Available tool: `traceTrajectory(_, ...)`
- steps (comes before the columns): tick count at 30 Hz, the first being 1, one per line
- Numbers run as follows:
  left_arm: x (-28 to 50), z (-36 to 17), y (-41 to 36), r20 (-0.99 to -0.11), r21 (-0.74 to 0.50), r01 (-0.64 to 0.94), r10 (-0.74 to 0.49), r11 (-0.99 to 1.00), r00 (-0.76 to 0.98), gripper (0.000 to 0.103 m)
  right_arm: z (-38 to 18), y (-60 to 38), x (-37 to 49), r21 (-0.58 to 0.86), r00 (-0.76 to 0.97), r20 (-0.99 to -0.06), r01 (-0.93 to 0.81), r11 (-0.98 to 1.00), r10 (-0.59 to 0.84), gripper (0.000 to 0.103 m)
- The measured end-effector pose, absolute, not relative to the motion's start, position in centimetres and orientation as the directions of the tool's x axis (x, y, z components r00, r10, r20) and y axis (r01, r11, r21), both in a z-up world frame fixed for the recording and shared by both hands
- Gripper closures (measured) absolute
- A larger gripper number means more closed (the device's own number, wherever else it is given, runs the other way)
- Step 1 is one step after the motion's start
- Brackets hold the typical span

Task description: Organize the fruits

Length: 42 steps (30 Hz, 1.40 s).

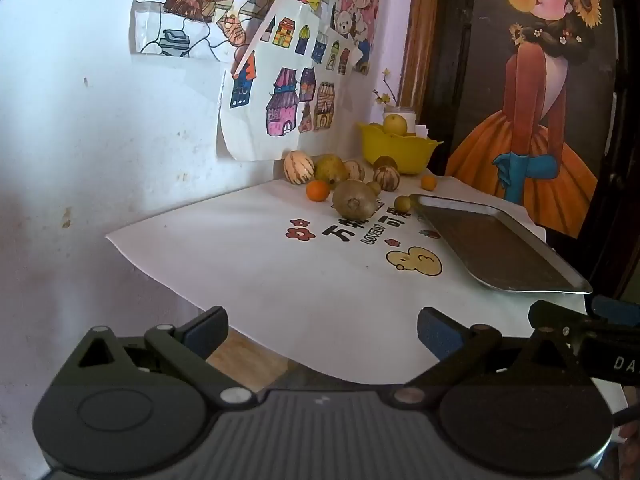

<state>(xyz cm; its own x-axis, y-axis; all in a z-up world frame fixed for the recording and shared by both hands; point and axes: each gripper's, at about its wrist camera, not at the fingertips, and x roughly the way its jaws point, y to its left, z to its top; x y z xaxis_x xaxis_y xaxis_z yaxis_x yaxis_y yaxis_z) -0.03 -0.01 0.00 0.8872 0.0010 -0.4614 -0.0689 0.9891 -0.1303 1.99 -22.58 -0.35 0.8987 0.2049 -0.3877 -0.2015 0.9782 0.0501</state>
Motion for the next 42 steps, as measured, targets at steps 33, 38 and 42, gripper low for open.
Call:
traceTrajectory(33, -0.07, -0.09, -0.11, -0.473, -0.132, -0.070, -0.001, 0.989, 0.881, 0.001, -0.53, -22.27, 2.06, 0.049, 0.894, -0.399, -0.200, 0.978, 0.203, 0.000)
traceTrajectory(38, -0.03, -0.10, -0.08, -0.473, -0.133, -0.070, -0.001, 0.989, 0.881, 0.001, -0.56, -22.26, 2.09, 0.049, 0.893, -0.402, -0.202, 0.978, 0.204, 0.000)
traceTrajectory(42, -0.01, -0.10, -0.07, -0.474, -0.134, -0.070, -0.002, 0.989, 0.881, 0.001, -0.60, -22.26, 2.09, 0.049, 0.893, -0.402, -0.202, 0.978, 0.204, 0.001)
